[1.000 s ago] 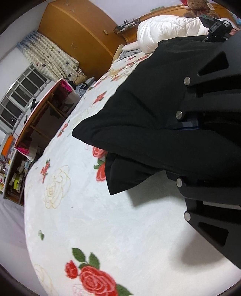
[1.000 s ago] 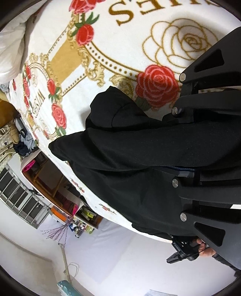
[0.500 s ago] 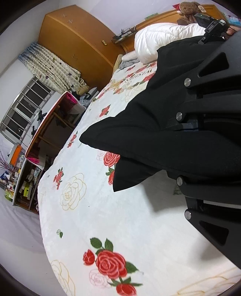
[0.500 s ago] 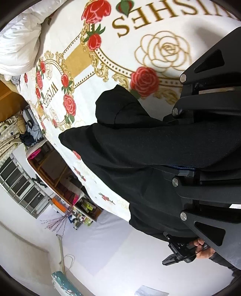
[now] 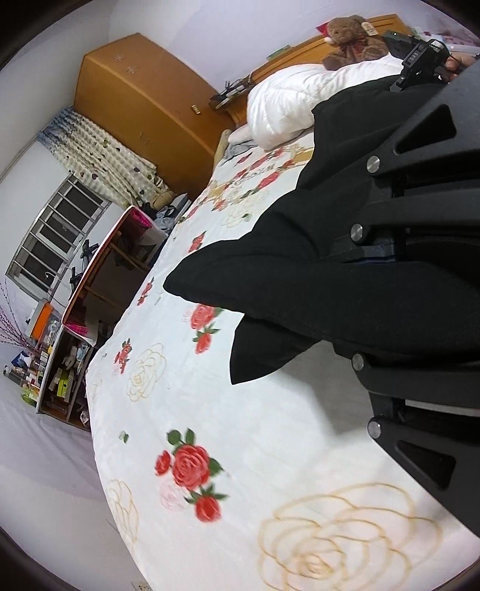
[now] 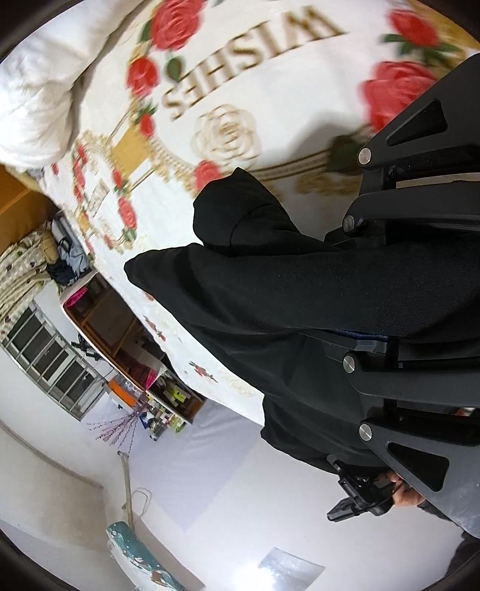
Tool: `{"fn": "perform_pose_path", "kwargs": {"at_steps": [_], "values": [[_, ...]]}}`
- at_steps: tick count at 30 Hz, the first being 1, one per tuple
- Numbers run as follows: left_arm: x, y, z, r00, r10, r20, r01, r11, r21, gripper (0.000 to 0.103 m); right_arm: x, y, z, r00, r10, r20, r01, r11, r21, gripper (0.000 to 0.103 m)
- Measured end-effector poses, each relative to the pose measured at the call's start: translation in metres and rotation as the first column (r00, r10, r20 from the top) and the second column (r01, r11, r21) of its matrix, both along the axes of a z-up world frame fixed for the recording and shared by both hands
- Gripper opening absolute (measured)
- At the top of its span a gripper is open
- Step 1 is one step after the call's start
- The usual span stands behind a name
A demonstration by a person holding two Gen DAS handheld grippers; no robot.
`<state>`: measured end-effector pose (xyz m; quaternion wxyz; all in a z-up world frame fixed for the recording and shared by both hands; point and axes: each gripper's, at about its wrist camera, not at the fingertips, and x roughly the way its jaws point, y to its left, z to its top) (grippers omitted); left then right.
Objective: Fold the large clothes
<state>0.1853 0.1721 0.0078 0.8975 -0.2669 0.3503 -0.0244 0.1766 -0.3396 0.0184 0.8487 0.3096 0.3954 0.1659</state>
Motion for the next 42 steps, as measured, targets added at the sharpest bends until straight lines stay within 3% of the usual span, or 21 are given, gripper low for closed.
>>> {"fn": "perform_pose_path", "kwargs": {"at_steps": [7, 10, 14, 17, 25, 29, 35, 36, 42], "values": [[-0.036, 0.006, -0.056, 0.993, 0.020, -0.121, -0.024, 0.999, -0.032, 0.026, -0.039, -0.011, -0.054, 0.990, -0.023, -0.141, 0.026, 0.999, 0.023, 0.031], [-0.037, 0.010, -0.081, 0.984, 0.041, -0.171, -0.049, 0.998, -0.044, 0.031, -0.037, -0.014, -0.084, 0.973, -0.050, -0.225, 0.053, 0.999, 0.008, 0.039], [-0.039, 0.009, -0.084, 0.982, 0.035, -0.185, -0.041, 0.999, -0.030, 0.038, -0.036, -0.018, -0.087, 0.966, -0.076, -0.248, 0.076, 0.997, -0.011, 0.055], [-0.040, 0.010, -0.076, 0.980, 0.032, -0.194, -0.037, 0.999, -0.023, 0.044, -0.033, -0.018, -0.075, 0.960, -0.087, -0.267, 0.069, 0.995, -0.077, 0.057], [-0.065, 0.026, -0.043, 0.986, 0.100, -0.131, -0.095, 0.994, 0.046, 0.052, -0.050, -0.026, -0.025, 0.976, -0.172, -0.132, 0.134, 0.958, -0.255, 0.058], [-0.050, 0.008, -0.026, 0.996, 0.037, -0.080, -0.033, 0.998, 0.058, 0.052, -0.039, 0.005, -0.006, 0.993, -0.110, -0.043, 0.089, 0.939, -0.333, 0.058], [0.004, -0.048, -0.024, 0.994, -0.092, -0.064, 0.098, 0.990, 0.103, 0.052, 0.005, 0.055, -0.021, 0.999, -0.015, -0.040, -0.003, 0.912, -0.410, 0.056], [0.013, -0.055, -0.024, 0.992, -0.105, -0.064, 0.111, 0.988, 0.112, 0.052, 0.011, 0.058, -0.024, 0.999, -0.014, -0.044, -0.005, 0.910, -0.415, 0.052], [0.067, -0.089, -0.042, 0.981, -0.172, -0.094, 0.188, 0.963, 0.193, 0.052, 0.052, 0.067, -0.040, 0.998, -0.027, -0.049, 0.000, 0.878, -0.479, 0.051]]}}
